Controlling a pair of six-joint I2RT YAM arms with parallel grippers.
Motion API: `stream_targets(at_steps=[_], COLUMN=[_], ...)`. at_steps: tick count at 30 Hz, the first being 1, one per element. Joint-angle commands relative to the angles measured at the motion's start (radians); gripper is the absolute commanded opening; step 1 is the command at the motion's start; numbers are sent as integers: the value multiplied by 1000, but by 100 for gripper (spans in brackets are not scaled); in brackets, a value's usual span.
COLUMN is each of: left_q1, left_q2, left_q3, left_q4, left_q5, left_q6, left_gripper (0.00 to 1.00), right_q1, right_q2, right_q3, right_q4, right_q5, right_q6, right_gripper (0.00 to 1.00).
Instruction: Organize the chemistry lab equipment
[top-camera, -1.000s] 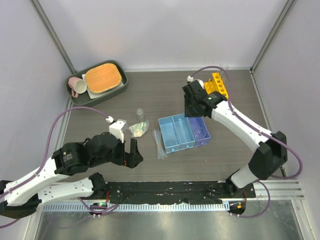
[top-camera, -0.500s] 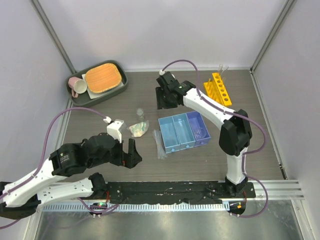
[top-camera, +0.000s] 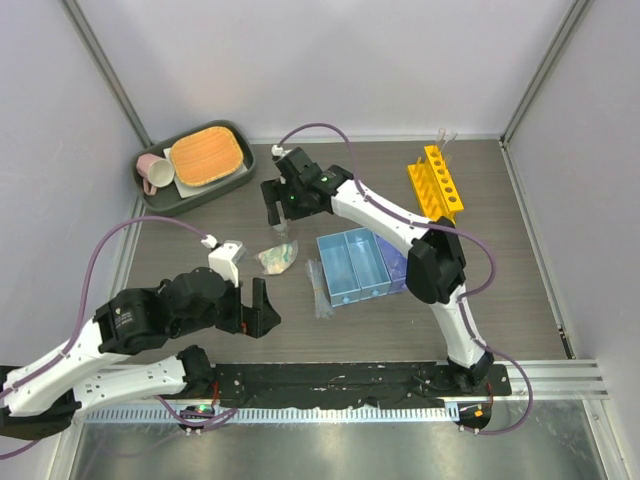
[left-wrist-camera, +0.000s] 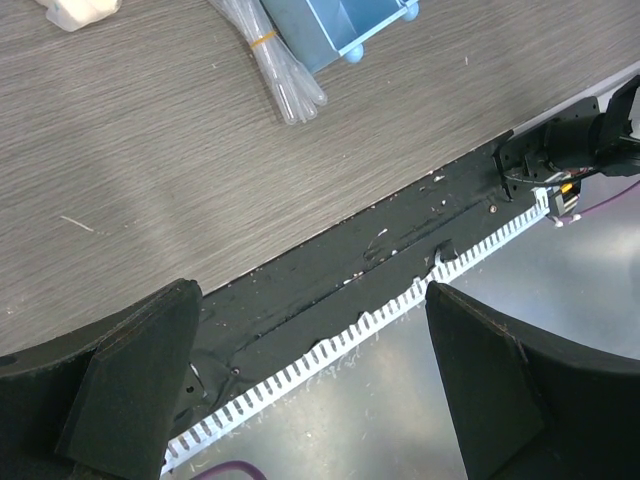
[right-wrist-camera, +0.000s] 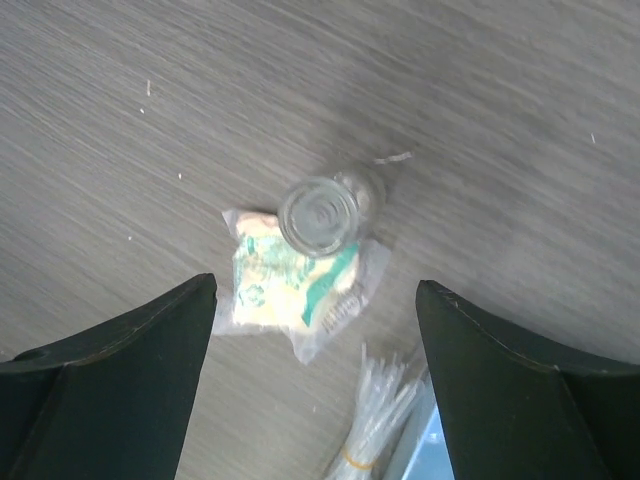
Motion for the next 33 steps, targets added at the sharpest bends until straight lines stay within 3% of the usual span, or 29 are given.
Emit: stream_targets(at_steps=[1, 8, 33], left_q1=[5, 5, 5], left_q2=[-9, -39, -50], left_q3=[46, 47, 60], left_q4=[-17, -36, -66], left_q5=[-19, -19, -37], left_q6=[-21, -38, -25], left_gripper=[100, 100, 100], right_q1=[37, 69, 75], right_q2=[67, 198, 321], right_q3=[140, 297, 323], right_q4=[-39, -119, -79], right_q5=[50, 140, 202], right_q6=[-99, -170, -191], right_gripper=[87, 88, 84])
